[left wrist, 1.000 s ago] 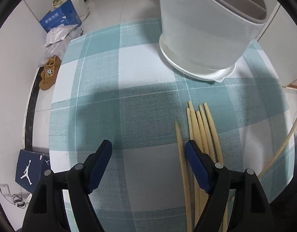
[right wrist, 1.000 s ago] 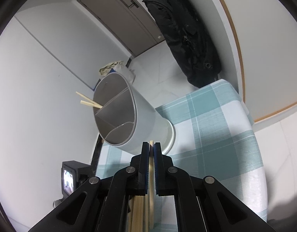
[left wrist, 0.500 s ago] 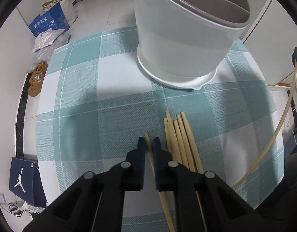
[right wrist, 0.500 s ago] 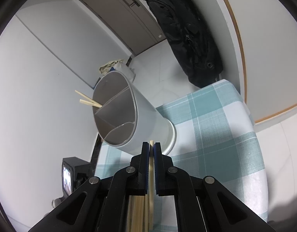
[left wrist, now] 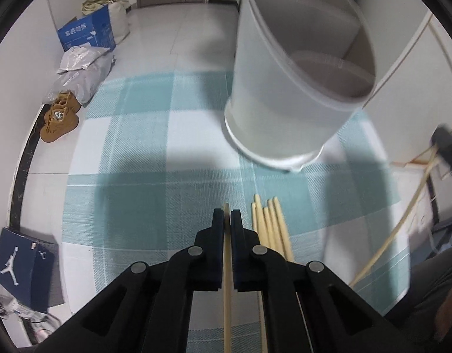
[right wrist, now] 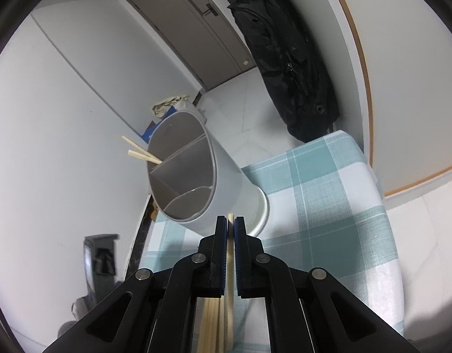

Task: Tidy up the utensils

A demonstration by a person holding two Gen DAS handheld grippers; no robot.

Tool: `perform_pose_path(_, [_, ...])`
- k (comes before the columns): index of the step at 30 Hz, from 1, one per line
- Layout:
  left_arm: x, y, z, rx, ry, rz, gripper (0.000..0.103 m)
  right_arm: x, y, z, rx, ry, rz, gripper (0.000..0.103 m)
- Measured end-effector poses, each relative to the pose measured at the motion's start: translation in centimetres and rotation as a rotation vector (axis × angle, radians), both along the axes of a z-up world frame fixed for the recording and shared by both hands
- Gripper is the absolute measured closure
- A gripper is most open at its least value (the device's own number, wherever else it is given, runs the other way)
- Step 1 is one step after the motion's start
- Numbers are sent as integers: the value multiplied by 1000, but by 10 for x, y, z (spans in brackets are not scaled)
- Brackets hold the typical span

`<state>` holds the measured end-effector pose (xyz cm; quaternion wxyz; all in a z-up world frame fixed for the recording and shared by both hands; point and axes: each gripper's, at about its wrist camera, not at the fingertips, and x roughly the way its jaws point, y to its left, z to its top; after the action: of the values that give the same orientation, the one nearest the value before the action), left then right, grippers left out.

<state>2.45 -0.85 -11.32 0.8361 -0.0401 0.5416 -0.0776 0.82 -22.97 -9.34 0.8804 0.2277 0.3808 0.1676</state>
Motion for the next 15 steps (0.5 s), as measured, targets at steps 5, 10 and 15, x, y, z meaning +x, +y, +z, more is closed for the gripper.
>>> perform_pose_path(5, [-14,11,37,-73,-154,43,102,-11,6,8,-28,-39,9,99])
perform_pose_path(10, [-25,13,60,-102,-271,53,102,-25,10,18,-50,-83,24,99])
perform_pose_path(15, [-36,5,73,-103,-315,29,103,-36,16,27,-92,-119,26,99])
